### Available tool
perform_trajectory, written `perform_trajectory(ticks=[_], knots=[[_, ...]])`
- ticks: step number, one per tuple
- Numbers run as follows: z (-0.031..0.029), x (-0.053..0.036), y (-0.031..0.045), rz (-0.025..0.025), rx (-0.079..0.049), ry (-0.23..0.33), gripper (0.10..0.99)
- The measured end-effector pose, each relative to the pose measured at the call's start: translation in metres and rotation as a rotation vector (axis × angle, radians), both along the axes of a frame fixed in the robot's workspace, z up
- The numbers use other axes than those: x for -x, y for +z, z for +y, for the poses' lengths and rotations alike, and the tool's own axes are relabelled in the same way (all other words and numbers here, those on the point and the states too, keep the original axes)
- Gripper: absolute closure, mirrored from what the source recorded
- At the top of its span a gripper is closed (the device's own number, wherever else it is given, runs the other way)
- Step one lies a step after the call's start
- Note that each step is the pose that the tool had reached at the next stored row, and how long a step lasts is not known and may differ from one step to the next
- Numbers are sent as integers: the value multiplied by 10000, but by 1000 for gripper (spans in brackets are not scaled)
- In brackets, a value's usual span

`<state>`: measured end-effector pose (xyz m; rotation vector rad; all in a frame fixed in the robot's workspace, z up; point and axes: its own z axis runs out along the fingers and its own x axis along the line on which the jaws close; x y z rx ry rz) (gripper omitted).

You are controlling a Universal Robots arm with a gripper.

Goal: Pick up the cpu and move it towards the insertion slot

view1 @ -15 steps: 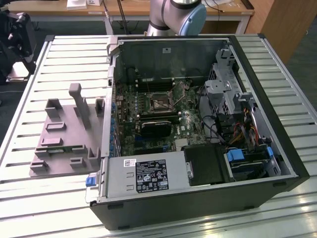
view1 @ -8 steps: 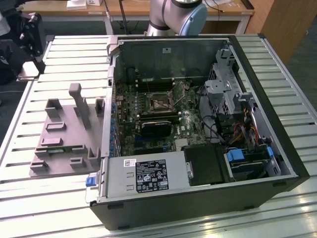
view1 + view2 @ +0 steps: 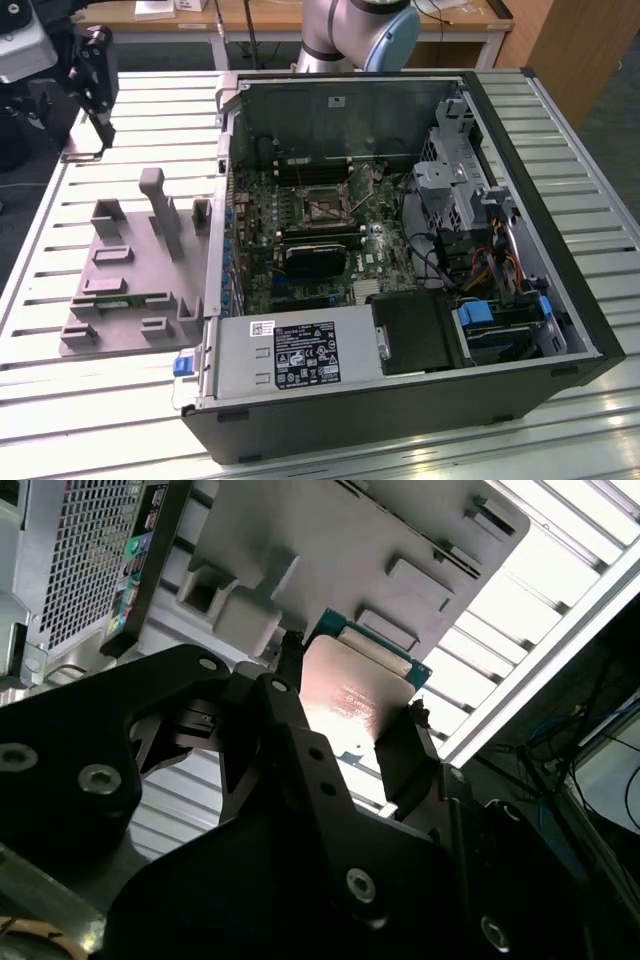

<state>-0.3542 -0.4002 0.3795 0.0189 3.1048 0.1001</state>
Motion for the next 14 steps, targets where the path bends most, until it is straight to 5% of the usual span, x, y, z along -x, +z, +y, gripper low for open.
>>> perform_trajectory(ticks=[14], knots=[[0,-580,0,16,0,1,549]])
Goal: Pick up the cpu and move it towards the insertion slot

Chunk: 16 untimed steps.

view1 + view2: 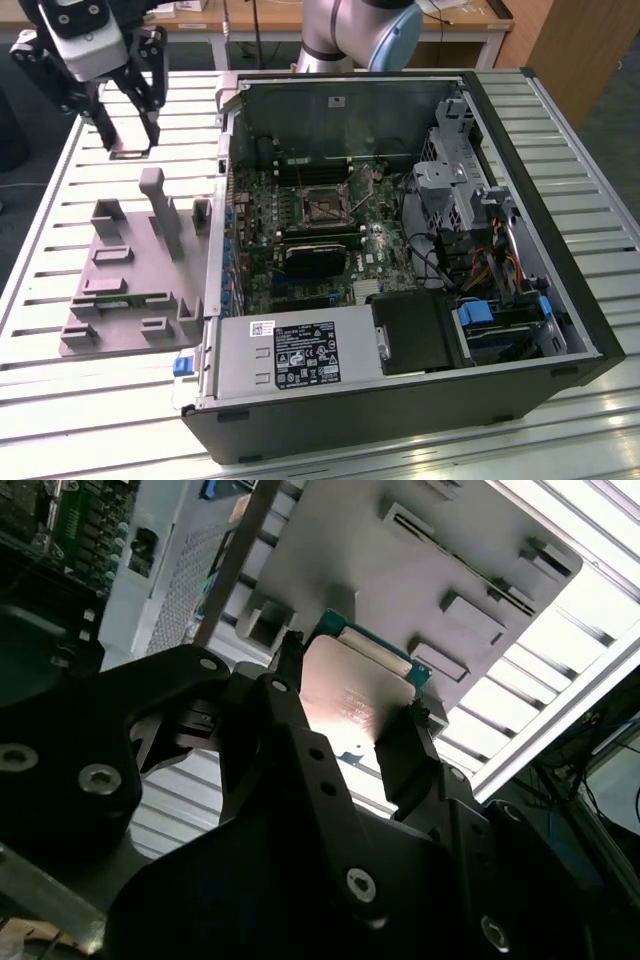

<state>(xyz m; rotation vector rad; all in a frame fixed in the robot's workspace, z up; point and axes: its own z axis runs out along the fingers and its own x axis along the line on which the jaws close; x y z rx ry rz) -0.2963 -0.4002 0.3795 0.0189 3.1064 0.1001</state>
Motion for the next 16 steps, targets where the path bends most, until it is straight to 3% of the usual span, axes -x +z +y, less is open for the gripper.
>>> perform_trajectory(ticks=[16], knots=[[0,-729,0,18,0,0,549]])
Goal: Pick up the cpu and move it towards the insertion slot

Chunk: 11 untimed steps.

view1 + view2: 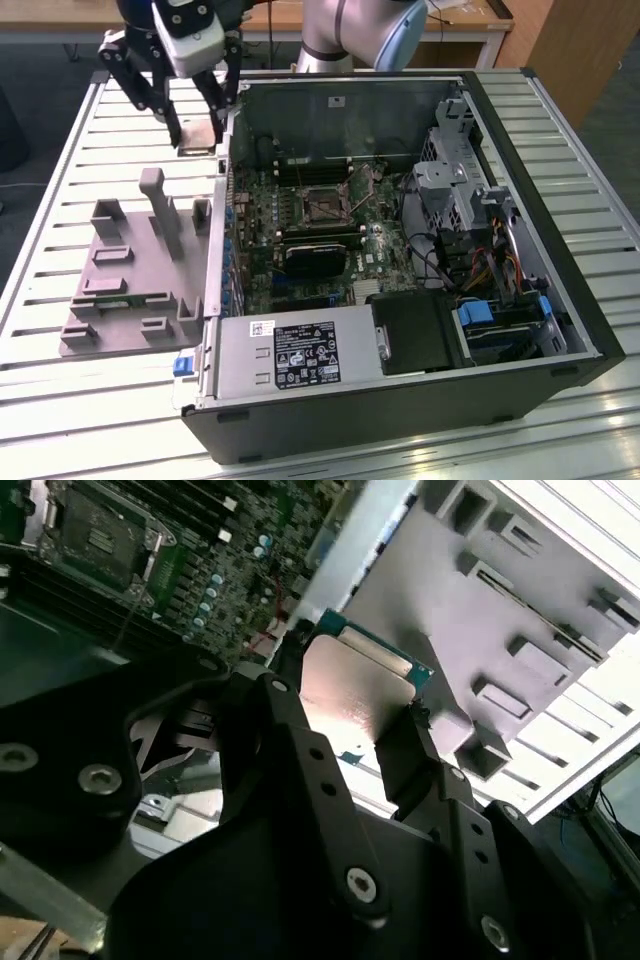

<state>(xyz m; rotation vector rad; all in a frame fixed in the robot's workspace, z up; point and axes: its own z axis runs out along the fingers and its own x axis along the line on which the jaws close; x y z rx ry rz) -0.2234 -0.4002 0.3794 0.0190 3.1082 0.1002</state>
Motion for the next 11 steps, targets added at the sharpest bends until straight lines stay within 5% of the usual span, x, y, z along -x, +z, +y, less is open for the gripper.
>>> perform_trajectory(ticks=[11], knots=[[0,-498,1,8,1,-1,549]])
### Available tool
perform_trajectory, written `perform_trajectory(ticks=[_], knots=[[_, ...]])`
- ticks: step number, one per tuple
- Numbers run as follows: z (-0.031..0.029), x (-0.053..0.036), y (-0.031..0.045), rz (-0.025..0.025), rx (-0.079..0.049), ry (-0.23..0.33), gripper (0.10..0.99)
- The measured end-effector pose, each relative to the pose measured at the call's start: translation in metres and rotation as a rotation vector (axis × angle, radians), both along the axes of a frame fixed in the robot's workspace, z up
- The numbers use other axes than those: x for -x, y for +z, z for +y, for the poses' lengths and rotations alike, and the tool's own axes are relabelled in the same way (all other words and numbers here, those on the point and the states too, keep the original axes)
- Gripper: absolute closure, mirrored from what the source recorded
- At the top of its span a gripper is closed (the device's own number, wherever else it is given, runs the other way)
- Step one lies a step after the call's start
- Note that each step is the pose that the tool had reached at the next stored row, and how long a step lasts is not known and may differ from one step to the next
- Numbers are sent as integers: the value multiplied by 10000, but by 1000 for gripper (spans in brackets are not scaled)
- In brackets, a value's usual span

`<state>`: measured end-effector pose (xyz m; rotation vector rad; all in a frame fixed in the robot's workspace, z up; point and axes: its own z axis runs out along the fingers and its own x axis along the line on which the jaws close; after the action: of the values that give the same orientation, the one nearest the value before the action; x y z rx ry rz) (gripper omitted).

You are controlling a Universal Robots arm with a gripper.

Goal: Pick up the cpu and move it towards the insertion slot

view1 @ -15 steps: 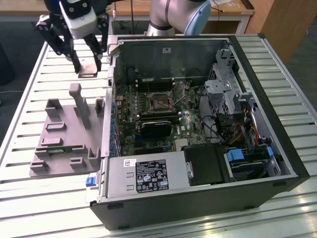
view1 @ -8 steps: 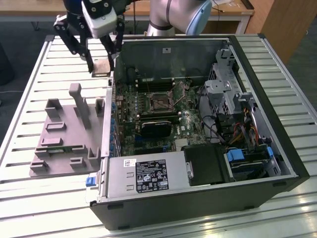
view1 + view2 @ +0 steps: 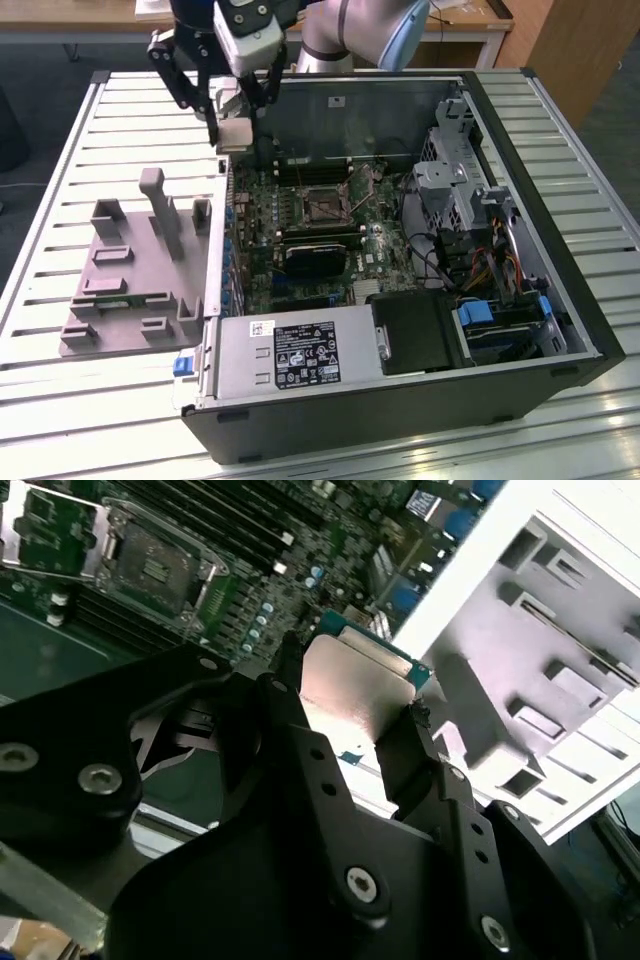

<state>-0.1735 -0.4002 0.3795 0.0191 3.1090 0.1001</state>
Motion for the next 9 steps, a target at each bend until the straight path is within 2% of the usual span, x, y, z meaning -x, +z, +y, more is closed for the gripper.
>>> perform_trajectory(ticks=[9], knots=[[0,-411,0,10,0,-1,549]])
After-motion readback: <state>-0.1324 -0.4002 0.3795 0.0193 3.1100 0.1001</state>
